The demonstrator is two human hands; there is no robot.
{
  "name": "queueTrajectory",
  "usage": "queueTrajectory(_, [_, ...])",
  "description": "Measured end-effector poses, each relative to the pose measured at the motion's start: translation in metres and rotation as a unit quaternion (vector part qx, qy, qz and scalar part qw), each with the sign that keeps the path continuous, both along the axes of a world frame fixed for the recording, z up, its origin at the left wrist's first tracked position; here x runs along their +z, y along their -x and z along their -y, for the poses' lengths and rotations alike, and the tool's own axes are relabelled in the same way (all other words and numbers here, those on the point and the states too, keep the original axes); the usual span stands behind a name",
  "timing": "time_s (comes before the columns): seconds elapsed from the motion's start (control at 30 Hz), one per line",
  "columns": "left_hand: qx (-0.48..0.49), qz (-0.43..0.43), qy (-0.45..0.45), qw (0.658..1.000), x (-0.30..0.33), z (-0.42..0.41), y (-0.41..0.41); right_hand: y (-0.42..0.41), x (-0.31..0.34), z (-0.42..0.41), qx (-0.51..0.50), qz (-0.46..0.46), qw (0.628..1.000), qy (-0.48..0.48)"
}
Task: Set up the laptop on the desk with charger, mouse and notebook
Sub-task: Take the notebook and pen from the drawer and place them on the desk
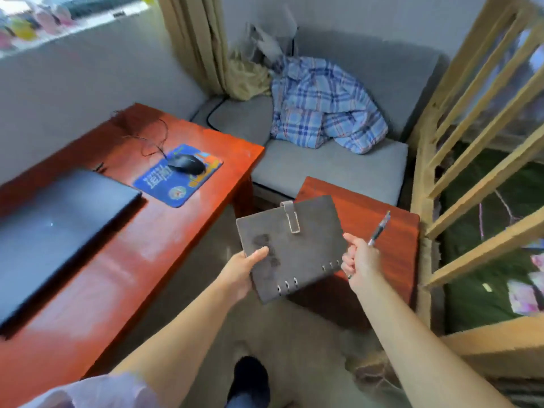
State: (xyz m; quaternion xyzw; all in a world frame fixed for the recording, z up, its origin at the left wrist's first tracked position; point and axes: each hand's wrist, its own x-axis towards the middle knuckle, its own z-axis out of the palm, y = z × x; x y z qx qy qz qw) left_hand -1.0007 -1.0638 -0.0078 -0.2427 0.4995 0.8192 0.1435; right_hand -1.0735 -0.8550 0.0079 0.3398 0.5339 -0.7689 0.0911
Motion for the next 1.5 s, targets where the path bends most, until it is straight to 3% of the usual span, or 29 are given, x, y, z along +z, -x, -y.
queueTrajectory(0.2, [0.186,-0.061,-0.122,0.973,0.045,0.089,-0.044,-0.015,0.034,0.096,0.123,-0.137,0.973,-0.142])
queueTrajectory(0.37, [0.221,-0.062,-0.050,0.972,0.067,0.191,-0.119,-0.009,0.062,0.197,0.252,-0.207,0.938,-0.121])
queueTrajectory(0.47, [0.223,-0.031,0.009,0.974,0.077,0.251,-0.170,-0.015,0.073,0.267,0.387,-0.246,0.884,-0.095])
queueTrajectory(0.53, [0.218,0.001,0.057,0.974,0.086,0.287,-0.202,-0.028,0.081,0.313,0.452,-0.305,0.830,-0.119])
queueTrajectory(0.6, [0.189,0.027,0.105,0.976,0.097,0.320,-0.228,-0.049,0.090,0.358,0.524,-0.371,0.751,-0.153])
queueTrajectory(0.73, [0.134,0.068,0.183,0.972,0.115,0.371,-0.273,-0.111,0.095,0.438,0.758,-0.377,0.487,-0.215])
queueTrajectory(0.77, [0.131,0.074,0.188,0.971,0.118,0.382,-0.284,-0.127,0.093,0.453,0.797,-0.358,0.445,-0.194])
queueTrajectory(0.8, [0.131,0.079,0.192,0.969,0.121,0.392,-0.295,-0.141,0.092,0.467,0.821,-0.341,0.428,-0.161])
queueTrajectory(0.93, [0.179,0.108,0.259,0.943,0.123,0.422,-0.333,-0.179,0.077,0.511,0.822,-0.305,0.473,-0.084])
queueTrajectory(1.0, [0.273,0.136,0.342,0.889,0.113,0.431,-0.348,-0.190,0.068,0.532,0.811,-0.303,0.491,-0.099])
queueTrajectory(1.03, [0.345,0.153,0.382,0.843,0.102,0.434,-0.356,-0.194,0.062,0.541,0.807,-0.295,0.501,-0.103])
queueTrajectory(1.07, [0.422,0.170,0.387,0.802,0.091,0.434,-0.364,-0.198,0.054,0.549,0.805,-0.273,0.517,-0.100])
queueTrajectory(1.1, [0.480,0.188,0.347,0.784,0.078,0.428,-0.371,-0.203,0.045,0.556,0.801,-0.243,0.539,-0.095])
queueTrajectory(1.2, [0.494,0.216,0.202,0.818,0.036,0.398,-0.378,-0.227,0.015,0.569,0.766,-0.166,0.612,-0.105])
queueTrajectory(1.27, [0.501,0.219,0.195,0.814,0.013,0.388,-0.379,-0.245,-0.004,0.574,0.746,-0.159,0.635,-0.122])
queueTrajectory(1.33, [0.527,0.242,0.213,0.786,-0.001,0.389,-0.382,-0.259,-0.021,0.574,0.751,-0.186,0.613,-0.160])
queueTrajectory(1.5, [0.516,0.328,0.270,0.744,-0.025,0.392,-0.387,-0.272,-0.046,0.570,0.792,-0.268,0.475,-0.275])
